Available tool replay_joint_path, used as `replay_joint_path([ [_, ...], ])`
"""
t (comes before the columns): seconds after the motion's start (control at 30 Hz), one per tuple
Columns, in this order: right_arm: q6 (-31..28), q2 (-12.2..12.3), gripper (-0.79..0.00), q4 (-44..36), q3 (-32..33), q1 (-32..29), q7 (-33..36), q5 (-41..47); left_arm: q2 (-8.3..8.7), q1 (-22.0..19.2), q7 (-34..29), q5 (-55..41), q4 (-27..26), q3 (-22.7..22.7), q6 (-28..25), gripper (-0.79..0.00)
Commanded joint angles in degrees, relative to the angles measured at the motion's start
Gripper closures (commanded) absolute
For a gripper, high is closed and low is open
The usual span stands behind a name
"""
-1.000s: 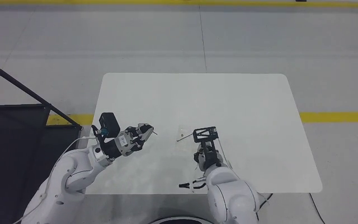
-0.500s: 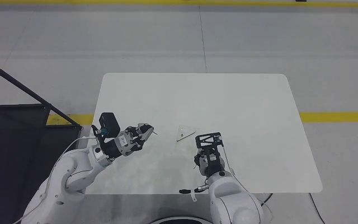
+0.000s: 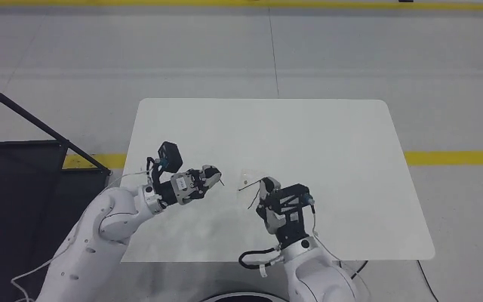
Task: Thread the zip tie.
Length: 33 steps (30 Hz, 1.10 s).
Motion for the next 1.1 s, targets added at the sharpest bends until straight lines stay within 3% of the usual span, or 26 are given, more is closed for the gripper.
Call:
replay_joint_path([
  [0.0,-0.4,0.3,0.0,0.4,0.2,-1.2,-7.3,0.1,-0.06,-2.0,-3.6,-1.7,1.4,1.8,-1.1,0.0],
  [0.13,-2.5,1.0,0.0,0.9,-0.1,-3.1,-18.3,-1.0,-0.22,-5.8,-10.2,-7.0,4.2,5.3,-3.2,0.0],
  [0.27,-2.4,1.5,0.0,1.0,-0.7,-4.4,-25.1,-3.5,-0.4,-9.6,-15.7,-12.9,6.5,8.2,-3.6,0.0],
  [0.4,-1.0,1.8,0.0,0.6,-0.9,-4.9,-25.5,-4.0,-0.61,-12.0,-17.7,-14.6,7.4,9.5,-1.5,0.0],
  [0.77,-1.0,1.8,0.0,0.6,-0.9,-4.9,-25.5,-4.0,-0.61,-12.0,-17.7,-14.6,7.4,9.5,-1.5,0.0],
  [0.9,-0.3,1.9,0.0,1.0,-1.2,-4.7,-25.1,-3.1,-0.74,-10.9,-13.5,-10.6,5.3,8.9,1.5,0.0],
  [1.07,7.2,2.1,0.0,2.1,-2.7,-3.5,-25.2,-0.7,-1.1,-8.4,-2.2,-0.4,2.2,7.6,4.3,0.0],
])
